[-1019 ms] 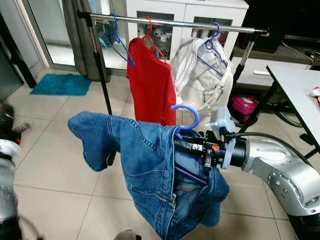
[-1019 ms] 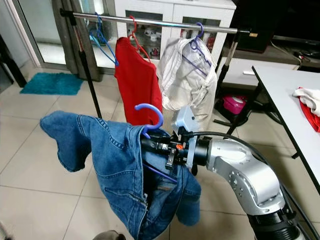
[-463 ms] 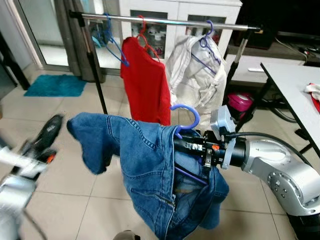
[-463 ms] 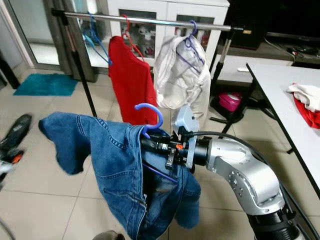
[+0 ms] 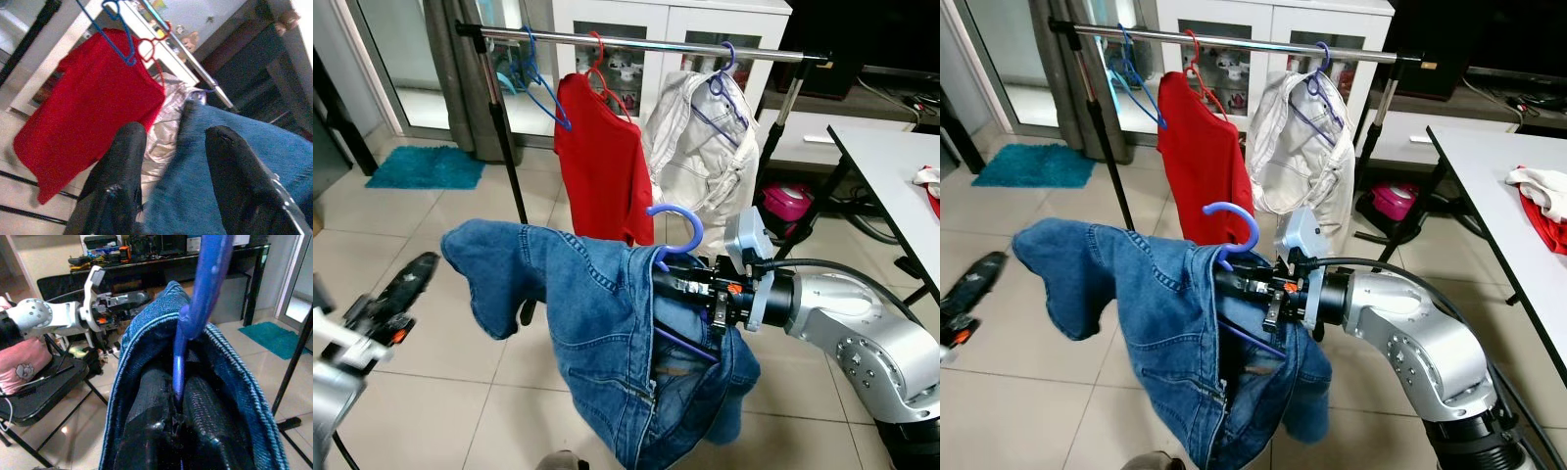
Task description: Hang hanger
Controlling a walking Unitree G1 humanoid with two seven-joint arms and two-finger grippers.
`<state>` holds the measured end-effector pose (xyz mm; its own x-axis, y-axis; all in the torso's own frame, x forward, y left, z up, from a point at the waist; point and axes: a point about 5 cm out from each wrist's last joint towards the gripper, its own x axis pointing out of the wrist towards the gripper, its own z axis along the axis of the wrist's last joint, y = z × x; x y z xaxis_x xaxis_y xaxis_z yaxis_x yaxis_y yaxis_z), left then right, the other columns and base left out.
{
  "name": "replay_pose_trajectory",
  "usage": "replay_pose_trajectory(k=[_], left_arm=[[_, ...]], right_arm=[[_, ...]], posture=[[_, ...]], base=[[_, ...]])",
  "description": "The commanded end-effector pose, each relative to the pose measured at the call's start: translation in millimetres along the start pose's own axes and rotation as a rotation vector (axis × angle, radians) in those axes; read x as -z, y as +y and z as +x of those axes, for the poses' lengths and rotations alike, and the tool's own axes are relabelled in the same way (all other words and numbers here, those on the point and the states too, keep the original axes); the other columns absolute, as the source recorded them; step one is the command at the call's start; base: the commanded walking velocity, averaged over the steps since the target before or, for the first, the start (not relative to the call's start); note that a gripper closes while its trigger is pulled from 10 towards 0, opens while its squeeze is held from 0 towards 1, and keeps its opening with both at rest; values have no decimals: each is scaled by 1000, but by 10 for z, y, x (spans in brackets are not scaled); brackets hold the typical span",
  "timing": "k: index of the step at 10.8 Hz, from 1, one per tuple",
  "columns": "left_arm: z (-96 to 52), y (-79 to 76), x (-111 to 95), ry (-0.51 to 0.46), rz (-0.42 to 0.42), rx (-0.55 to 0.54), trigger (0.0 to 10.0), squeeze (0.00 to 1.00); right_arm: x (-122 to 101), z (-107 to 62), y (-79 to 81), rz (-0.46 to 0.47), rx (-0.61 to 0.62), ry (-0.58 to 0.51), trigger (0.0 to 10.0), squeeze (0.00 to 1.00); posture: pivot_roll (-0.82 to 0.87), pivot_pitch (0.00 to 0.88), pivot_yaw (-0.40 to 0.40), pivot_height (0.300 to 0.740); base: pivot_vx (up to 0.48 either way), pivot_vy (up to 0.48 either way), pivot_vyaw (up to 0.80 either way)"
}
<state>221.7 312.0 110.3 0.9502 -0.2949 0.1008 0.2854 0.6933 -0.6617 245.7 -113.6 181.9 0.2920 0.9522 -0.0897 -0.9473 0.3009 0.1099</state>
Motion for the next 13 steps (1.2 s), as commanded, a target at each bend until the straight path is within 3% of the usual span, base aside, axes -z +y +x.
replay_pose_trajectory(k=[1, 2, 5, 7, 8, 9, 13], left_arm=[[61, 16, 10, 33, 24, 3, 10000, 141], [128, -5, 75, 75, 12, 35, 10000, 0], [315, -54, 236, 160, -12, 99, 10000, 0], [347, -51, 244, 163, 6, 105, 10000, 0], [350, -39, 236, 157, 10, 102, 2118, 0], [350, -29, 229, 156, 15, 99, 0, 0], [340, -54, 256, 152, 0, 126, 0, 0]], right_arm=[[-115, -12, 25, -37, -18, -34, 10000, 0], [-114, -14, 34, -37, -23, -34, 10000, 0], [-121, -17, 55, -36, -33, -37, 10000, 0], [-118, -12, 66, -34, -34, -39, 10000, 0], [-117, -8, 66, -33, -35, -41, 10000, 0], [-117, -1, 62, -33, -37, -43, 10000, 0], [-112, -9, 69, -30, -38, -41, 10000, 0]], posture=[[-20, 0, 25, 740], [-22, 0, 25, 740], [-28, 0, 31, 740], [-24, 0, 32, 740], [-21, 0, 33, 740], [-18, 0, 33, 740], [-21, 0, 28, 740]], base=[[0, 0, 0], [0, 0, 0], [0, 0, 0], [0, 0, 0], [0, 0, 0], [0, 0, 0], [0, 0, 0]])
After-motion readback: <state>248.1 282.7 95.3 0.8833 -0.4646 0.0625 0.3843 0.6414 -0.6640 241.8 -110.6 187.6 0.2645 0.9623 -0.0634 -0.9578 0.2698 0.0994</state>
